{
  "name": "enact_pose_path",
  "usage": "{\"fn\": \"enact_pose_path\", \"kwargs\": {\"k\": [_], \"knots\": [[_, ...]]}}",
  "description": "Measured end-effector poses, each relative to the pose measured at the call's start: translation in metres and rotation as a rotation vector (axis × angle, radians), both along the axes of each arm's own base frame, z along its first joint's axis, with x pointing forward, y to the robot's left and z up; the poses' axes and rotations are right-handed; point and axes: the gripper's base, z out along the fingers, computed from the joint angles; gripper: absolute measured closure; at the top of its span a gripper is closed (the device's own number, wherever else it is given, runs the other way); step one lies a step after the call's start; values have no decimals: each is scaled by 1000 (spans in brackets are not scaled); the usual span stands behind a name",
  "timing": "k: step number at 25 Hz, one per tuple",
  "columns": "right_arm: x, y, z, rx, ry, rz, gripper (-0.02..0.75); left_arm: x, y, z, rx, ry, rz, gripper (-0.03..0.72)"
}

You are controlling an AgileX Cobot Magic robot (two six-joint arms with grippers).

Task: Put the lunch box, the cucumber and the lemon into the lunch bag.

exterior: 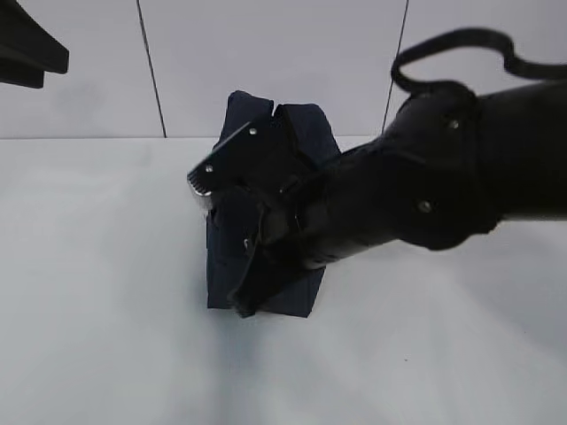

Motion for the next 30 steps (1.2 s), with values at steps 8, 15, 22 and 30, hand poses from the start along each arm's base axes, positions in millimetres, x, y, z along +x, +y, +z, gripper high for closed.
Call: {"fn": "enact_pose_path", "kwargs": {"k": [8, 15, 22, 30], "knots": [[10, 9, 51, -96, -12, 87, 730, 0, 0, 0, 0, -1, 1, 445], [-1, 21, 82, -49, 110, 240, 730, 0, 0, 0, 0, -1, 1, 445], [-20, 27, 92, -10, 269, 403, 730, 0, 0, 0, 0, -1, 1, 445], [-32, 31, 97, 47, 352, 506, 730, 0, 0, 0, 0, -1, 1, 445]]}}
